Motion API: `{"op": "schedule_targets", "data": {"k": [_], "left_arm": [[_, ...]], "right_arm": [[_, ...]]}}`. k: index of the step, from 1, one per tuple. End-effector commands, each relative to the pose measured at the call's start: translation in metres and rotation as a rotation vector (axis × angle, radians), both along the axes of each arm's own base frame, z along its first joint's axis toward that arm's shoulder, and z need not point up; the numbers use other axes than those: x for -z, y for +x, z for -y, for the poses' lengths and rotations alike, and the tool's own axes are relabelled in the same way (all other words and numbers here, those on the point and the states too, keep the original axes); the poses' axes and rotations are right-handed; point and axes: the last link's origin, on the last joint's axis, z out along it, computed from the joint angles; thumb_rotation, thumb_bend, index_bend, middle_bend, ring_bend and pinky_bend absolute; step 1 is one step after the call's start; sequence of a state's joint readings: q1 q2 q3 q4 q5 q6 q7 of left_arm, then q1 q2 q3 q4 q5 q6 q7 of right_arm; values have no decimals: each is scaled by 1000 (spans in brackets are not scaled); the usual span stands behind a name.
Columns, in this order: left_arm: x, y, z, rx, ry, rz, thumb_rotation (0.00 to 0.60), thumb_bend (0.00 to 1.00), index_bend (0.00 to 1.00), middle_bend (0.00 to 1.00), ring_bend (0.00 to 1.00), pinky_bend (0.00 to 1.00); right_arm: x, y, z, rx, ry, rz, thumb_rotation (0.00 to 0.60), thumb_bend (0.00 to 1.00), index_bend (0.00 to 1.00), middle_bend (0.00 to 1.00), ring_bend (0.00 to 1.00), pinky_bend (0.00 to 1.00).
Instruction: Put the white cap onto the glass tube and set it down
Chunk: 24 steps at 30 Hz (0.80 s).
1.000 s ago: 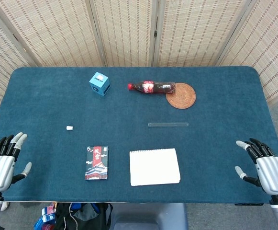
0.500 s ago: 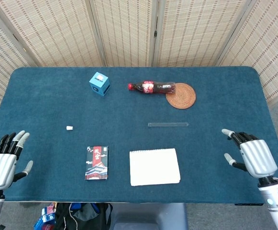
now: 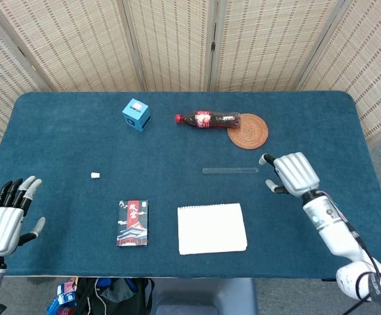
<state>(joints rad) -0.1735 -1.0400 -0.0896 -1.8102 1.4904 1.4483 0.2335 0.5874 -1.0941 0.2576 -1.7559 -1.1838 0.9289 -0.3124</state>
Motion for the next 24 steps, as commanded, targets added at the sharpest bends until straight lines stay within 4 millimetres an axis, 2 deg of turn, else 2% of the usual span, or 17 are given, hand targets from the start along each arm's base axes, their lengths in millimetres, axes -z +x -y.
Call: {"op": "schedule_targets", "data": {"k": [1,10,16,24], "left_arm": [[0,0,-1,-1,-2,-3,600,330,68,0,0,0],[1,1,0,-4,-9,-6,600,330,68,0,0,0],[2,2,1,-8,-14,-8,600,330,65,0,0,0],[3,-1,3,-20,-16,-9,600,330,60,0,0,0]], "right_arm": [[26,7,26,9,40,-26,600,294,402,1000,1000,1000],[75,13,63,45,105,-68,600,294,421,1000,1000,1000],[101,15,77,64,136,-96,600,294,438,1000,1000,1000],[124,12,90,101,162,-118,600,294,445,1000,1000,1000]]}}
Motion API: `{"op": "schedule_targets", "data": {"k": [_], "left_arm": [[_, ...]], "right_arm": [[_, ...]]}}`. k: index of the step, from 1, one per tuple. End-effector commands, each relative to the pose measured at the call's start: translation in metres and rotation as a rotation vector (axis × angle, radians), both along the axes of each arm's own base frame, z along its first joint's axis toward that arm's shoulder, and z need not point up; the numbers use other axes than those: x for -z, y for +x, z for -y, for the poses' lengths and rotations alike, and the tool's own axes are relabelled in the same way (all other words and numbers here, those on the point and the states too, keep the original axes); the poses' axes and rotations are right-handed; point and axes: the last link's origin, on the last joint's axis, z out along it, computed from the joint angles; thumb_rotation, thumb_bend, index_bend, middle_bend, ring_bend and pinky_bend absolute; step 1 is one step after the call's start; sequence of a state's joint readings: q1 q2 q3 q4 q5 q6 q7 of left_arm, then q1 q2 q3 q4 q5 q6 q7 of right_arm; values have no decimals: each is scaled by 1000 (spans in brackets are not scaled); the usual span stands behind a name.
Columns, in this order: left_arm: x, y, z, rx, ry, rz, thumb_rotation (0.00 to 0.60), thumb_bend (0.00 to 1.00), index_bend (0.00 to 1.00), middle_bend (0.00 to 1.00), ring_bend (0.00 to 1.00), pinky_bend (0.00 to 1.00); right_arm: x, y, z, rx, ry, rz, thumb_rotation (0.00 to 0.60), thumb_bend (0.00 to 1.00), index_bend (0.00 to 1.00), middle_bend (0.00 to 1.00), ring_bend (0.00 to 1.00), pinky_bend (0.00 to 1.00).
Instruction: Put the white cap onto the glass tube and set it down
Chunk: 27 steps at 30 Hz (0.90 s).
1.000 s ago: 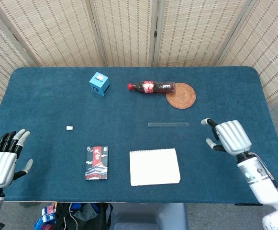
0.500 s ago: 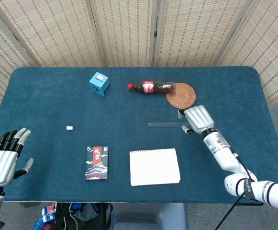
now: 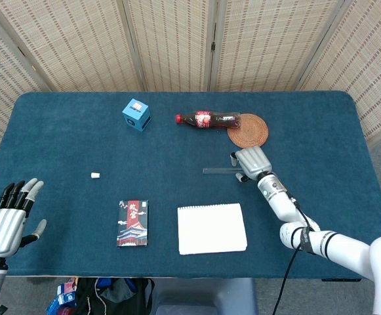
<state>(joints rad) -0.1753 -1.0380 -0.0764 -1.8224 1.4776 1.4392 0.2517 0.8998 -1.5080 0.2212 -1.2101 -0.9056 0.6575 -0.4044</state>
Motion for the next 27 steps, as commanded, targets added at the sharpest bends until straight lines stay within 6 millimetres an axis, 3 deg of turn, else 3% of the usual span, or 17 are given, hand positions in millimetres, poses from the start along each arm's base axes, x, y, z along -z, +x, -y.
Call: {"op": "schedule_targets", "data": {"k": [1,11,27], "left_arm": [[0,-1,1,-3,1,0,600,330,60,0,0,0],[1,-5,2,-11,-1,2,600,330,57,0,0,0],[3,-9,2,-22,-3,7,600,330,48,0,0,0]], "right_arm": [[12,0,5,17,16,-6,600,294,445,1000,1000,1000],[29,6,15,24,28,-22,600,294,445,1000,1000,1000],[40,5,22,40,36,-57,600,294,454,1000,1000,1000]]}}
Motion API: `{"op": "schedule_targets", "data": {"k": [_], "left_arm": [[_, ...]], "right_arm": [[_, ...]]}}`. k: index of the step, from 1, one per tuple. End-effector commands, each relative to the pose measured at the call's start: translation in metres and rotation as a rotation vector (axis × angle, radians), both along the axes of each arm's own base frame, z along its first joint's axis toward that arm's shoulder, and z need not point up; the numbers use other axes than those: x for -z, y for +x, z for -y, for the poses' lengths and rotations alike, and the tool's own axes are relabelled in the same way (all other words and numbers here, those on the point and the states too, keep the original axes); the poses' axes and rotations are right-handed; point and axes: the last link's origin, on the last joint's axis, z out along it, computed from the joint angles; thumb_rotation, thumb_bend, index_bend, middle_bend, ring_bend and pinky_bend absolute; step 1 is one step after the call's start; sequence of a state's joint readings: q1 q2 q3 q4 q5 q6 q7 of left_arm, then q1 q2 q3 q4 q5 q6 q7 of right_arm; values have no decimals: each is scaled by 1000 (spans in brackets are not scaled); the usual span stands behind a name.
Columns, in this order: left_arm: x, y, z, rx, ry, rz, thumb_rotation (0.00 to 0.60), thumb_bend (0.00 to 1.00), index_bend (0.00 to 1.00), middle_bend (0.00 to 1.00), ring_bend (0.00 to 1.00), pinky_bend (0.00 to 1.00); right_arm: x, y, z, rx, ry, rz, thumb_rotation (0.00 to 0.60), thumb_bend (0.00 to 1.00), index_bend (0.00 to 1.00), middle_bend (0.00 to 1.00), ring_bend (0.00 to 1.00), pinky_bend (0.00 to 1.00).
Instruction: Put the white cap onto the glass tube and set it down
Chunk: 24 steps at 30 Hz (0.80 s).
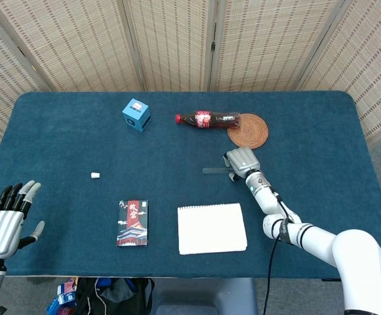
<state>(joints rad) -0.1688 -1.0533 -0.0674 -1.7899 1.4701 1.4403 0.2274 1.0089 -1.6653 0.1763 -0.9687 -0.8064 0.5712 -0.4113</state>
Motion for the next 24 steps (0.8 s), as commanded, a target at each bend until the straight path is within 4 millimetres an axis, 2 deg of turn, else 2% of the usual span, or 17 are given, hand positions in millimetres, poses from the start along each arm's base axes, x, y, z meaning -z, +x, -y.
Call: {"op": "schedule_targets", "data": {"k": [1,8,13,18,24], "left_arm": [[0,0,0,-1,0,-1,600,330,46,0,0,0],[1,-1,0,-2,-1,-2,600,330,31,0,0,0],[1,-2,-1,-2,1,-1,600,330,31,0,0,0],[1,-2,-1,3,7,0,600,330,31,0,0,0],[-2,-2,-3,10,10,-7,600,330,31,0,0,0]], "right_arm": [[2,0,0,1,3,-5,600,294,455,1000,1000,1000],[4,-1,1,6,7,-11,600,295,472,1000,1000,1000],[5,-2,1,7,8,-15,600,341,491,1000,1000,1000],[5,-2,1,8,6,-11,600,414,531,1000,1000,1000],[0,-2,2,1,-8,-5,600,578,640,1000,1000,1000]]}}
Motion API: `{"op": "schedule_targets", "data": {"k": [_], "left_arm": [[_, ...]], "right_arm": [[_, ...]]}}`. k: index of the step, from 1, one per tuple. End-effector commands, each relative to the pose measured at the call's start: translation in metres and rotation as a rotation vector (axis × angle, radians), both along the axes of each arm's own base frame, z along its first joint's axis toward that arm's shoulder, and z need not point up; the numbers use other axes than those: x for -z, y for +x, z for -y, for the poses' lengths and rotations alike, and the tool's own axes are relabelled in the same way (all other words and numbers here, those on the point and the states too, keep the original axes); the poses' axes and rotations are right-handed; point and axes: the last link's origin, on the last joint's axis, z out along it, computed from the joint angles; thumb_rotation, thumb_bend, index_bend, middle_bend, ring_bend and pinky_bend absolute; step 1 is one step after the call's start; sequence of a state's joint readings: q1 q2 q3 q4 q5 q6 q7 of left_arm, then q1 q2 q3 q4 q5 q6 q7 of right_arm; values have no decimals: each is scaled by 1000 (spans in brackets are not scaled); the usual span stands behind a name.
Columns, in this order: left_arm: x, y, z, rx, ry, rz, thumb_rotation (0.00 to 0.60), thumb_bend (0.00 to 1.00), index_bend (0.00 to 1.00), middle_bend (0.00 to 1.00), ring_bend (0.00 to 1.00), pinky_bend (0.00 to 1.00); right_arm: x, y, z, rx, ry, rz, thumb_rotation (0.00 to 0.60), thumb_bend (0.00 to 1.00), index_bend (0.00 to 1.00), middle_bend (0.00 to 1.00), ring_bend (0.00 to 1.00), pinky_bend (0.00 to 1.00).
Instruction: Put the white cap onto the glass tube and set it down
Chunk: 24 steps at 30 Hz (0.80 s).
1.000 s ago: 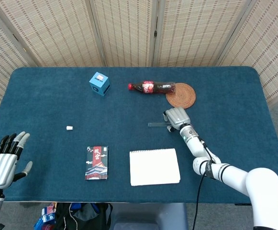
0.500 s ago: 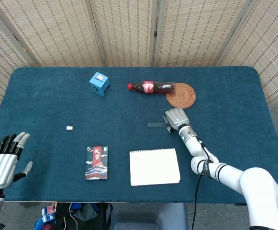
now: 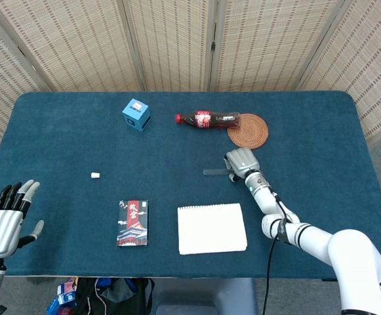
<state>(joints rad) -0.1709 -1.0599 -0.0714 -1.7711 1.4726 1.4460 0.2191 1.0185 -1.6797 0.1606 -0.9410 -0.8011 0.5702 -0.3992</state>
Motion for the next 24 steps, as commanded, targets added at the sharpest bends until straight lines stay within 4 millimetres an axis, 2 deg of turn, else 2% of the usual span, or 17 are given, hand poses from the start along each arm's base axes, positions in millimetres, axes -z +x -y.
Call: {"op": "schedule_targets", "data": {"k": [1,5,8,11,14,17,20,24], "left_arm": [[-2,1,-2,7,0,-7,600,330,32,0,0,0],[-8,5,-10,50,18,-14,600,330,40,0,1,0],[-13,10,-19,92,34,-14,600,330,60,0,47,7],[-16,13,-31,125,33,-20,600,330,87,11,109,118],[-17,17,-45,159,29,-24,600,330,123,64,174,245],[-17,21,-60,223,33,-4,600,330,181,154,263,370],[-16,22,-75,274,15,11,600,330,238,294,399,512],[-10,23,-95,284,-42,-4,600,330,259,457,541,658]], "right_arm": [[-4,0,0,-4,-9,6,600,604,665,1000,1000,1000],[-19,3,-3,-23,-38,48,600,690,718,1000,1000,1000],[-38,4,-9,-40,-63,85,600,733,726,1000,1000,1000],[-61,2,-16,-59,-95,111,600,744,737,1000,1000,1000],[-85,-4,-28,-74,-128,123,600,748,737,1000,1000,1000],[-110,-15,-42,-84,-163,118,600,748,737,1000,1000,1000],[-133,-23,-56,-89,-198,109,600,748,737,1000,1000,1000],[-160,-29,-74,-89,-241,115,600,747,737,1000,1000,1000]]}}
